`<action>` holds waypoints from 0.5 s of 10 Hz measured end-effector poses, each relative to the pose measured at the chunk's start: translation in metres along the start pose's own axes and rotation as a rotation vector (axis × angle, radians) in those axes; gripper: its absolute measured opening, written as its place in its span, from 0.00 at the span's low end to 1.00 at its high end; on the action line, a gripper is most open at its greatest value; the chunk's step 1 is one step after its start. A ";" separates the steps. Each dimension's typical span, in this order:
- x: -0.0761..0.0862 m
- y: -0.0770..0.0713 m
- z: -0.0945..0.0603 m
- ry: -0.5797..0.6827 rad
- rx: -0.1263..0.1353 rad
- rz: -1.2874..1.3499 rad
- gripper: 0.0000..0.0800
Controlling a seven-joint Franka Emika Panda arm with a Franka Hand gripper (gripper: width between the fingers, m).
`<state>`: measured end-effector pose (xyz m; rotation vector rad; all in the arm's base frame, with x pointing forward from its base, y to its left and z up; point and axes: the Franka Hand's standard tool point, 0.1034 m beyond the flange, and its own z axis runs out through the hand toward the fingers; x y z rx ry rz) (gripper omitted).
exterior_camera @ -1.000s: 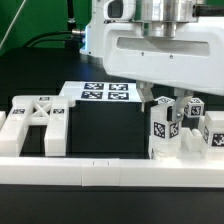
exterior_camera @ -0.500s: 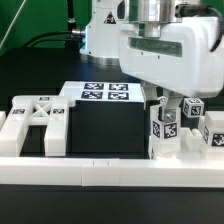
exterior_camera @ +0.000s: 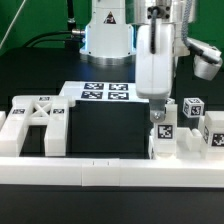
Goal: Assemble chair
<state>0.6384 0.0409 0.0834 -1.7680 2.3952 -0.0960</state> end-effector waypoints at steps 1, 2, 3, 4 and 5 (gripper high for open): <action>0.000 0.000 0.000 0.001 0.000 -0.029 0.37; -0.001 0.000 0.000 -0.001 0.000 -0.094 0.59; -0.005 0.001 0.000 -0.003 0.000 -0.112 0.76; -0.010 0.003 0.000 0.003 -0.010 -0.235 0.76; -0.013 0.002 -0.001 0.007 -0.012 -0.379 0.80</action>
Offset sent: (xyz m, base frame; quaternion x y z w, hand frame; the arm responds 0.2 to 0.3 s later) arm 0.0057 0.0171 0.0048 -0.0423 0.0231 -0.1277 0.9906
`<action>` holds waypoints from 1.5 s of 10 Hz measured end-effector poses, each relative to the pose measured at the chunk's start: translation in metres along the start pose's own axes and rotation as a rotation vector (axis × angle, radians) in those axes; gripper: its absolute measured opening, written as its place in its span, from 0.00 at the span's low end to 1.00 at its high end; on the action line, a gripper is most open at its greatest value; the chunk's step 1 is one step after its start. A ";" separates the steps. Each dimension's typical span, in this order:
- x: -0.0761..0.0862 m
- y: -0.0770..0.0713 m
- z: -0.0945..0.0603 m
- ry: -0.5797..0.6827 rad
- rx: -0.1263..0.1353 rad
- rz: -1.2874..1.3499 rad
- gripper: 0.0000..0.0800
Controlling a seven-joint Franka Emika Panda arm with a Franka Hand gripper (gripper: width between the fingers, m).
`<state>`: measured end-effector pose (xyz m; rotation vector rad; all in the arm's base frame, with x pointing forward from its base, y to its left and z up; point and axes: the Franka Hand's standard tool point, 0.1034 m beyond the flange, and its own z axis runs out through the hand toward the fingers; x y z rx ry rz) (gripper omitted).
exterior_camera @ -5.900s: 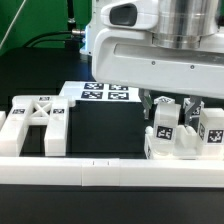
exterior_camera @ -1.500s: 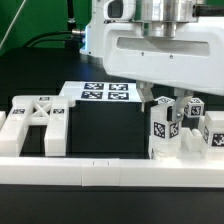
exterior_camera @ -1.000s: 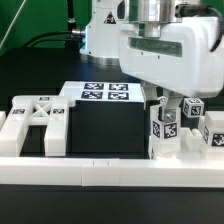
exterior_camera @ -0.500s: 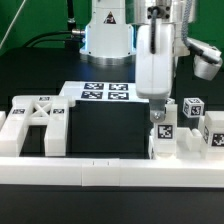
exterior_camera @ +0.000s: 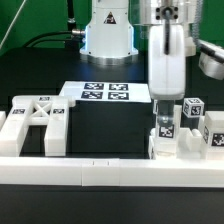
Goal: Assemble chair
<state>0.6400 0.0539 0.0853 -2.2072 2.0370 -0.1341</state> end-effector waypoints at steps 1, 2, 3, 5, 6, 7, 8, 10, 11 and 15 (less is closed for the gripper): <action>0.001 0.000 0.000 0.001 0.000 -0.068 0.80; 0.001 0.000 0.000 0.001 0.000 -0.131 0.81; 0.001 0.000 0.000 0.001 0.000 -0.204 0.81; 0.000 0.000 0.000 0.010 -0.014 -0.453 0.81; 0.000 -0.001 0.000 0.013 -0.011 -0.539 0.81; 0.001 -0.001 -0.001 0.017 -0.014 -0.682 0.81; 0.002 -0.001 -0.001 0.026 -0.022 -0.816 0.81; 0.001 0.002 0.004 0.035 -0.043 -0.995 0.81; 0.000 0.002 0.005 0.038 -0.052 -1.092 0.81; 0.002 0.002 0.005 0.040 -0.056 -1.152 0.49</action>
Offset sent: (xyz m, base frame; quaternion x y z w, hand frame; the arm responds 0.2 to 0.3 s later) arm 0.0000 0.0000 0.0000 0.0000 0.0000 -0.1938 0.9810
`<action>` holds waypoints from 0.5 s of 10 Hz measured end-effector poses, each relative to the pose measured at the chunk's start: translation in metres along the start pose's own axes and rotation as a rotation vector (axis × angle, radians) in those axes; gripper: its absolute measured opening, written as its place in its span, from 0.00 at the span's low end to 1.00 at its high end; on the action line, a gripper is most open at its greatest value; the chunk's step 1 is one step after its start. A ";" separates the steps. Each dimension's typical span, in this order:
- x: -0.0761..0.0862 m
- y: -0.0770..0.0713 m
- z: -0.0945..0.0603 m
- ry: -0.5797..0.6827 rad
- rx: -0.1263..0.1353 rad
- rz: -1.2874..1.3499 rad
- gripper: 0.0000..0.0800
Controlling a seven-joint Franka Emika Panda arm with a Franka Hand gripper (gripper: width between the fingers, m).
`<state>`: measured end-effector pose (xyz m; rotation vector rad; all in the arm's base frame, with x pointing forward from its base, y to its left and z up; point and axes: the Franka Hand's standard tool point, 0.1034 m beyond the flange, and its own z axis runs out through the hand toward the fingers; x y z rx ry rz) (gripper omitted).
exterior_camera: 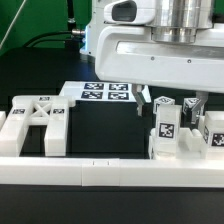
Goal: Assemble chair
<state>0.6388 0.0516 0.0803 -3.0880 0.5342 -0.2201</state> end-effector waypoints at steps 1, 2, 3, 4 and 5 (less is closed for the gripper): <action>0.000 0.000 0.000 0.000 0.001 0.011 0.49; 0.000 0.000 0.000 0.000 0.001 0.023 0.36; 0.000 0.000 0.000 0.000 0.001 0.022 0.36; 0.001 0.000 0.000 0.002 0.004 0.051 0.36; 0.003 0.000 0.001 0.009 0.020 0.179 0.36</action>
Offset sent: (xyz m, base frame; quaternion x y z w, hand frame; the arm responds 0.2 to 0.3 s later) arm 0.0000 0.0000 0.0000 0.0000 0.0000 0.0000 1.0000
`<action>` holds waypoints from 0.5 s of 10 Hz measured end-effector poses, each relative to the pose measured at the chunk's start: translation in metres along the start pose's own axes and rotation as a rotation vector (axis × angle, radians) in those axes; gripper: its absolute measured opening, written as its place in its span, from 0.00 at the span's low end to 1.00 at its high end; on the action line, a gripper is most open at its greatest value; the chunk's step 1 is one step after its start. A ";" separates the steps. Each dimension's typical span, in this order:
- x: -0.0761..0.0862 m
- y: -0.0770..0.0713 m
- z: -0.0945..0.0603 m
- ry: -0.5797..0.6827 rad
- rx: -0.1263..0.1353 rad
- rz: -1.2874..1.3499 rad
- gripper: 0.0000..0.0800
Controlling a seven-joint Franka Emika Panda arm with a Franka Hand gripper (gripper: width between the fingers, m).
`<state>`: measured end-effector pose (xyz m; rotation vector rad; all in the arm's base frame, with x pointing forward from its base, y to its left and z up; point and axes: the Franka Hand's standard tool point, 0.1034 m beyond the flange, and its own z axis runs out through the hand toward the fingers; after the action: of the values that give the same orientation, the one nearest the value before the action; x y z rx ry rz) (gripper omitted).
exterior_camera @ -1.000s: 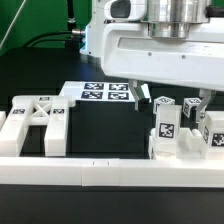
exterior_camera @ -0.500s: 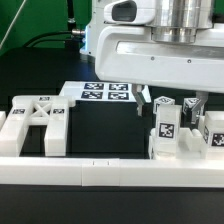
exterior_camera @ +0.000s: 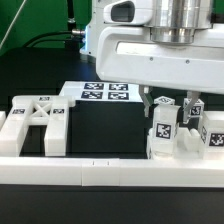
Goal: Assemble chair
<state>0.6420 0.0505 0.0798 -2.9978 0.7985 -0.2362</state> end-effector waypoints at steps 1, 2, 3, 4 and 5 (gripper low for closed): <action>0.001 0.001 0.000 -0.002 0.008 0.124 0.36; 0.001 0.001 0.000 -0.007 0.016 0.259 0.36; 0.001 0.002 0.001 -0.011 0.031 0.422 0.36; 0.001 0.003 0.001 -0.011 0.042 0.557 0.36; 0.001 0.003 0.001 -0.017 0.043 0.667 0.36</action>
Offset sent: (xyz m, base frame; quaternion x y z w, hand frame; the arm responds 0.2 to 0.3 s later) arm -0.0099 0.0053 -0.0143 0.0492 -0.0107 0.3661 0.9292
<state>0.6415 0.0473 0.0789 -2.4998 1.6813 -0.1938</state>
